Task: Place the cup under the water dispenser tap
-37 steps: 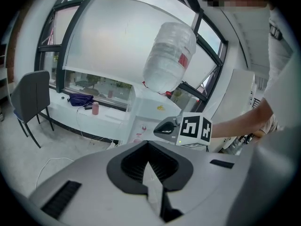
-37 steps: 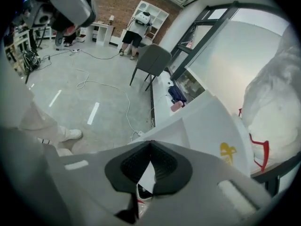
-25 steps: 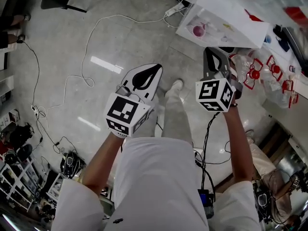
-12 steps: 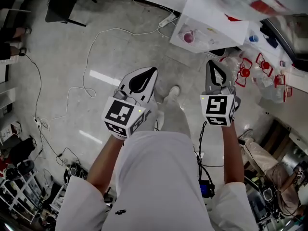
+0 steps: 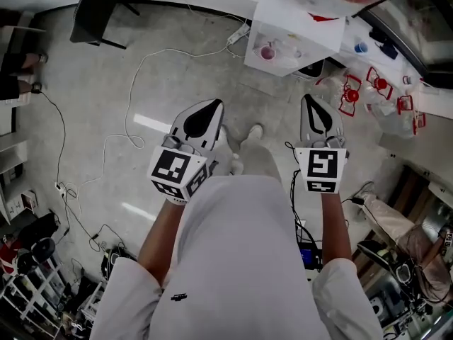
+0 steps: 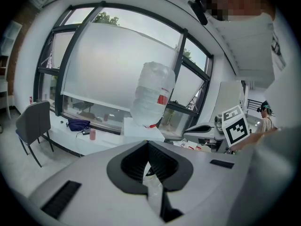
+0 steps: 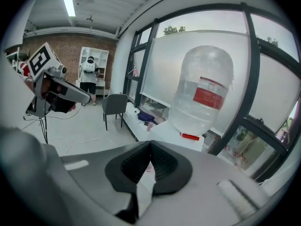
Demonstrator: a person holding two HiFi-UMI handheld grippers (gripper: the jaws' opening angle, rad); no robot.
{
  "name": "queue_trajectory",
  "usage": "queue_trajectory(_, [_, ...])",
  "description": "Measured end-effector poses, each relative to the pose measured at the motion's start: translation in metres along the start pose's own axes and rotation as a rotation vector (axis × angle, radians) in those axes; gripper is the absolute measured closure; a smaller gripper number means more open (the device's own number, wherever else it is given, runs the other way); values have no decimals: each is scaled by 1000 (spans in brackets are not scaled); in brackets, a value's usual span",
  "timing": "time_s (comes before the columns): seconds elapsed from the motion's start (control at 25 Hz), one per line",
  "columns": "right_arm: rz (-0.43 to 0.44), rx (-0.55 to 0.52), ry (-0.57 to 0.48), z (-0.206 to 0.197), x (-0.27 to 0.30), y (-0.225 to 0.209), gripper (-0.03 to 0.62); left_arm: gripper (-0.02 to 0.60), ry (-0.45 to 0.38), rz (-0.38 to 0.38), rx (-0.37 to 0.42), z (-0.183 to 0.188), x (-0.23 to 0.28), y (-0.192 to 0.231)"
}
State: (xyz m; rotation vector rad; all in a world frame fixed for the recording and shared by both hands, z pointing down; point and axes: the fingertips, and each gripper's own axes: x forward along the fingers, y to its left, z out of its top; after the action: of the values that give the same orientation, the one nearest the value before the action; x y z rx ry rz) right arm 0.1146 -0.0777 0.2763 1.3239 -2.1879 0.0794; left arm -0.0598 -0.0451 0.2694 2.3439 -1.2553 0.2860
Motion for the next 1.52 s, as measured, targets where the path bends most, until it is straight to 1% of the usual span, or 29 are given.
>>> queue_trajectory(0.24, [-22,68,-62,17,-35,-2,583,581,-14,-1,14,9,-13,-12])
queue_trajectory(0.44, [-27,134,-103,19,-53,-5,583,581,-28,-3,27,17,-20,-19])
queue_trajectory(0.64, [-19,153,-143,31,-60,0,583,581,-47,-13,38,25,-23,-20])
queue_trajectory(0.84, [28,179,-164,34,-61,10,583,581,-73,-21,35,34,-24,-22])
queue_trajectory(1.08, [8,201,-184,39,-72,6,583,581,-79,-47,50,39,-24,-25])
queue_trajectory(1.28, [23,210,-193,43,-78,12,583,581,-78,-63,57,41,-25,-30])
queue_trajectory(1.52, [26,195,-208,51,-82,14,583,581,-77,-79,66,43,-24,-34])
